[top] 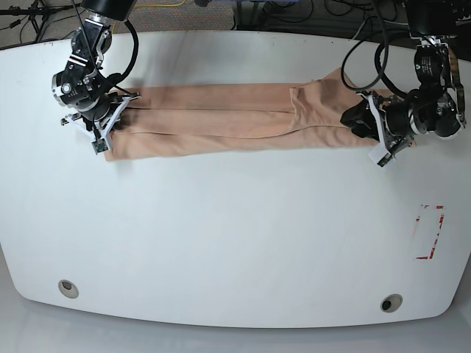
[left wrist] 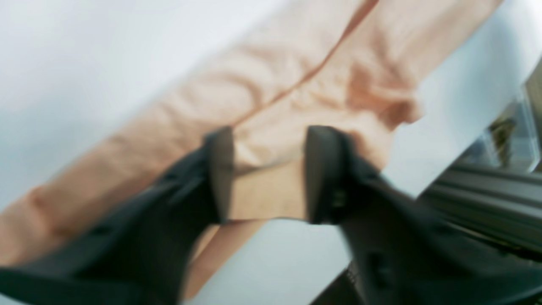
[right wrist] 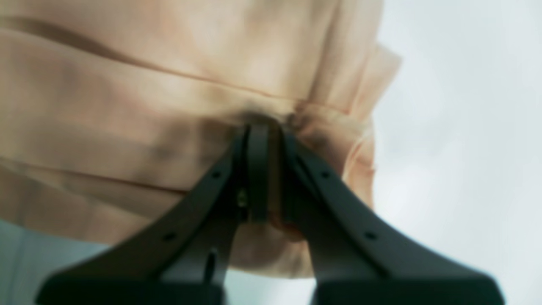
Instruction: Fold the T-shirt properly
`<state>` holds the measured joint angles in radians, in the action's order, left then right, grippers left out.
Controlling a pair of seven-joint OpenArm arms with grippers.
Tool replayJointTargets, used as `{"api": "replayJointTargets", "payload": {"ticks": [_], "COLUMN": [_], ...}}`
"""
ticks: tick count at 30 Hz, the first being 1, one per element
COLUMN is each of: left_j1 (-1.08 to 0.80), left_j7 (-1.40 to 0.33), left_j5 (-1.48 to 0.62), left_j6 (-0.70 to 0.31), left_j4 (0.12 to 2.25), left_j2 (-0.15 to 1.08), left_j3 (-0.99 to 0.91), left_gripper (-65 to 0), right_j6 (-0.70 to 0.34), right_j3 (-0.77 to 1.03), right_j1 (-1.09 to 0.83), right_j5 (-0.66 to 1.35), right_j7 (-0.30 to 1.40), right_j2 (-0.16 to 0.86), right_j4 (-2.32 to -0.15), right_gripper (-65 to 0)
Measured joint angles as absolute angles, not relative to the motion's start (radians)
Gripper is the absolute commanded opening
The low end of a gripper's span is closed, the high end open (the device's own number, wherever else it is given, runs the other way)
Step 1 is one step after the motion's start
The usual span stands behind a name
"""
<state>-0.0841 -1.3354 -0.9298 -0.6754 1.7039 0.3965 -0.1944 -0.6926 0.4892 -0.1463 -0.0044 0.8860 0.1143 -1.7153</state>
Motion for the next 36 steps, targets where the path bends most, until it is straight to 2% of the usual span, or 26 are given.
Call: {"api": "replayJointTargets", "payload": {"ticks": [7, 16, 18, 20, 24, 25, 26, 29, 36], "left_j1": [-0.124, -0.141, -0.14, -0.145, -0.15, -0.144, -0.141, -0.112, -0.091], "left_j7": [-1.244, -1.163, -1.134, -1.111, -1.042, -1.033, -1.02, -0.993, -0.952], "left_j5": [-0.849, -0.796, -0.751, -0.718, -0.72, -0.722, -0.726, -0.731, -0.746], "left_j6": [-0.683, -0.696, -0.697, -0.696, -0.701, -0.701, -0.702, -0.705, -0.709], "left_j4": [1.704, 1.635, 1.59, 1.533, 1.462, 1.448, 1.441, 1.4, 1.364], "left_j2": [0.396, 0.4, 0.4, 0.399, 0.405, 0.406, 0.406, 0.406, 0.409], "left_j3": [-0.187, -0.236, -0.237, -0.232, -0.217, -0.212, -0.21, -0.187, -0.169], "left_gripper": [-52.8, -53.3, -53.3, -53.2, -53.1, -53.1, -53.1, -53.1, -53.1], "right_j6": [-0.693, -0.693, -0.693, -0.693, -0.693, -0.693, -0.693, -0.693, -0.696], "right_j3": [0.49, 0.492, 0.501, 0.518, 0.587, 0.609, 0.636, 0.707, 0.863], "right_j1": [-0.146, -0.142, -0.135, -0.127, -0.076, -0.064, -0.05, -0.025, 0.022], "right_j5": [-0.004, -0.006, -0.005, 0.0, 0.018, 0.042, 0.08, 0.176, 0.444], "right_j7": [0.885, 0.911, 0.952, 0.979, 1.063, 1.079, 1.094, 1.139, 1.303], "right_j2": [0.114, 0.105, 0.095, 0.08, 0.055, 0.054, 0.052, 0.056, 0.105], "right_j4": [-1.726, -1.816, -1.835, -1.859, -1.893, -1.894, -1.895, -1.895, -1.798], "right_gripper": [-61.0, -59.8, -54.9, -45.3, -22.0, -19.5, -12.4, -3.3, -2.4]}}
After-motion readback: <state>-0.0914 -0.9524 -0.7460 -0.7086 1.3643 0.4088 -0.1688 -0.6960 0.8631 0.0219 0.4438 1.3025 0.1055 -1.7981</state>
